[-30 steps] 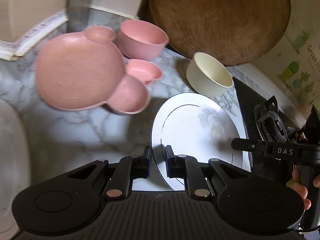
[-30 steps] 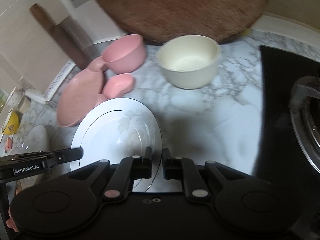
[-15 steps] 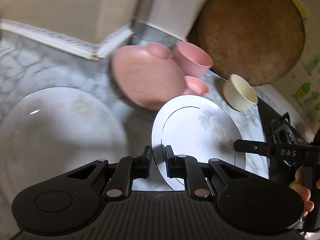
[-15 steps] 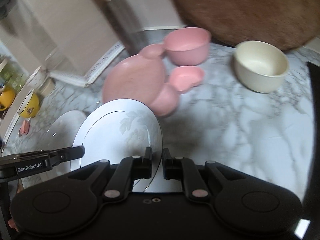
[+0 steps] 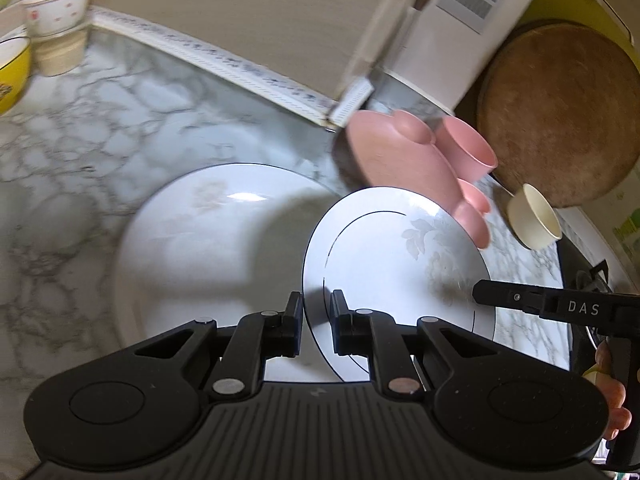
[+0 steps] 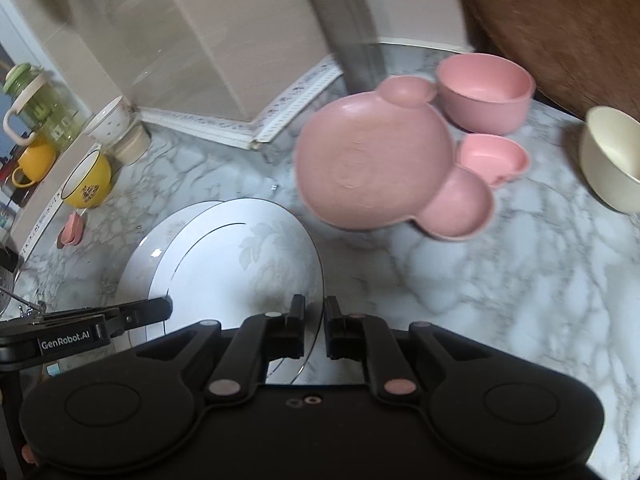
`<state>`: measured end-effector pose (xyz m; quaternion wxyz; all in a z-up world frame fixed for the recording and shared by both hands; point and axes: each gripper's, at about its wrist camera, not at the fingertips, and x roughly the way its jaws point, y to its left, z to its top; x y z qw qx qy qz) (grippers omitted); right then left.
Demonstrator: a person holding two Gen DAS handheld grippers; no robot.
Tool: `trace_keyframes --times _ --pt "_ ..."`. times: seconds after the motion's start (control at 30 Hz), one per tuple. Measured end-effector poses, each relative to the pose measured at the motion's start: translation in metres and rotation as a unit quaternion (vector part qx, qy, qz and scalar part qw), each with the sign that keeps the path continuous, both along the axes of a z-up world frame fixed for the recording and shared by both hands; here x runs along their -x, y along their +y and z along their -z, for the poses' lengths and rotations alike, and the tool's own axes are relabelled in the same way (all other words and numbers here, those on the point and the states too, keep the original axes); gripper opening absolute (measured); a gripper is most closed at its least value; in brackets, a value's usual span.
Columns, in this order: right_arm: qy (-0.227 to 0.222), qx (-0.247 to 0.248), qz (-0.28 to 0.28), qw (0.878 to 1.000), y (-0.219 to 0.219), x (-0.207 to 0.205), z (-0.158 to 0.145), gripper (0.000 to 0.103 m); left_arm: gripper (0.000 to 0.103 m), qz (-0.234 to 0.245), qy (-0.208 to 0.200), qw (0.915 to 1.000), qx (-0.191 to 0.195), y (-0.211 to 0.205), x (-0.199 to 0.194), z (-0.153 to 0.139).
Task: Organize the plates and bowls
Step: 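Carry the small white plate with both tools over the large plate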
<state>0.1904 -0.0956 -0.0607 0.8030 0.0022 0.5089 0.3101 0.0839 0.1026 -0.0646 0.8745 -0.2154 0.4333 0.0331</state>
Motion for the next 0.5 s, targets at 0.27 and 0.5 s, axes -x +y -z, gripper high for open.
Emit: trace_keyframes --times 0.27,0.5 --pt "0.001 0.011 -0.017 1.0 0.037 0.003 0.009 0.01 0.013 -0.032 0.002 0.9994 0.011 0.036 0.011 0.014" --pt "0.002 0.02 -0.025 0.999 0.058 0.004 0.016 0.009 0.013 -0.046 0.011 0.9987 0.019 0.057 0.013 0.028"
